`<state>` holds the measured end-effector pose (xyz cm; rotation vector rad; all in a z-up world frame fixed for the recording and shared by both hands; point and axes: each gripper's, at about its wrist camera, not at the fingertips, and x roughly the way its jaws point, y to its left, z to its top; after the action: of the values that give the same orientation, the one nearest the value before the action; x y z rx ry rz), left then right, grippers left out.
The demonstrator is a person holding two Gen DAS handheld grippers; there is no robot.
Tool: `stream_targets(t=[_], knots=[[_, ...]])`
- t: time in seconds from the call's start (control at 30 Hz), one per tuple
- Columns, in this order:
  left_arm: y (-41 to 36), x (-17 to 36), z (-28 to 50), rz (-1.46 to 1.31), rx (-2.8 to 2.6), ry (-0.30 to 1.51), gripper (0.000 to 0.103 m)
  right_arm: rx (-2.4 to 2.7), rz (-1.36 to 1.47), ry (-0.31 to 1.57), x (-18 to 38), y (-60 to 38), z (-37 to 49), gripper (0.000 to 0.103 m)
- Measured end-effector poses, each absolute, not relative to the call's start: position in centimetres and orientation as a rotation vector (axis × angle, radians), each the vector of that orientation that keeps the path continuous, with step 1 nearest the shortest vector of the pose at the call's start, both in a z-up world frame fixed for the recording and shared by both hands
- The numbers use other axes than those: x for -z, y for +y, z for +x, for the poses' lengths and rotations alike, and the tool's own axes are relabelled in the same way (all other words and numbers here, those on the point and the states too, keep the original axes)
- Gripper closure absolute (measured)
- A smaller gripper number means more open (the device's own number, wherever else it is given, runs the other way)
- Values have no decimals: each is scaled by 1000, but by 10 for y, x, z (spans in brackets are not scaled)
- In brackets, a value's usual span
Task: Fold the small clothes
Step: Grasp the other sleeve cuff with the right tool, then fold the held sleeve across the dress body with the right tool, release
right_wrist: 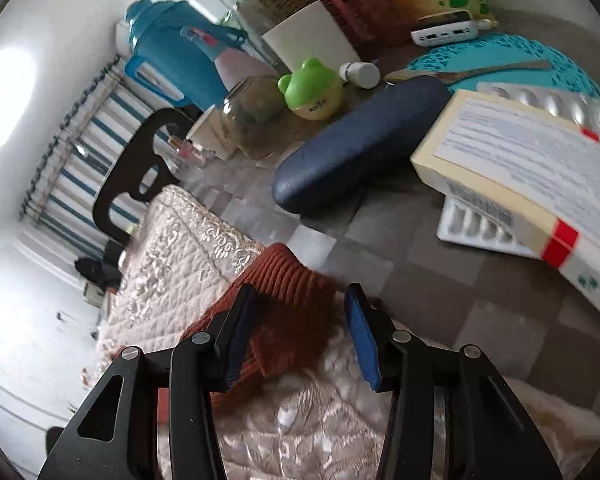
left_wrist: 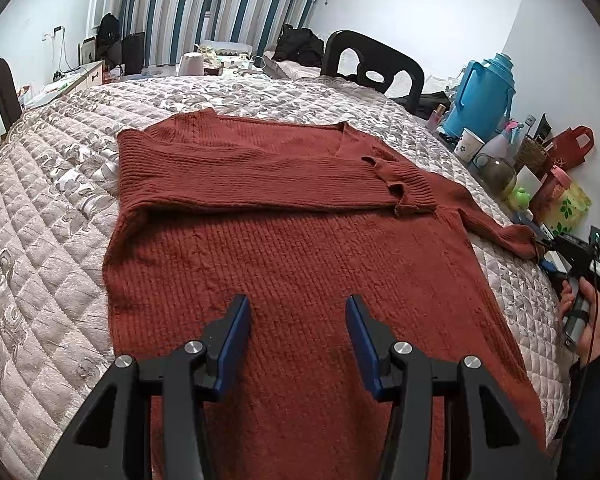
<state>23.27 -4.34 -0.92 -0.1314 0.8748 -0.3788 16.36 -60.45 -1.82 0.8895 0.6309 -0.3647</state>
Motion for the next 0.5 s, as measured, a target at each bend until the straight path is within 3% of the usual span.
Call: stream_targets(t=[0.03, 0.07, 0.1, 0.3, 0.5], knots=[[-43, 9, 232, -132, 378, 875, 51, 361, 877, 637, 18, -605, 167, 59], [-43, 9, 232, -131, 377, 875, 51, 355, 871, 638, 19, -605, 170, 82], [-43, 9, 232, -131, 375, 875, 51, 344, 863, 639, 18, -604, 170, 94], [-41, 10, 232, -129, 363, 881, 51, 313, 797, 508, -25, -581, 127, 94], [-45, 12, 233, -125, 376, 887, 51, 362, 827, 738, 10, -589, 117, 90]])
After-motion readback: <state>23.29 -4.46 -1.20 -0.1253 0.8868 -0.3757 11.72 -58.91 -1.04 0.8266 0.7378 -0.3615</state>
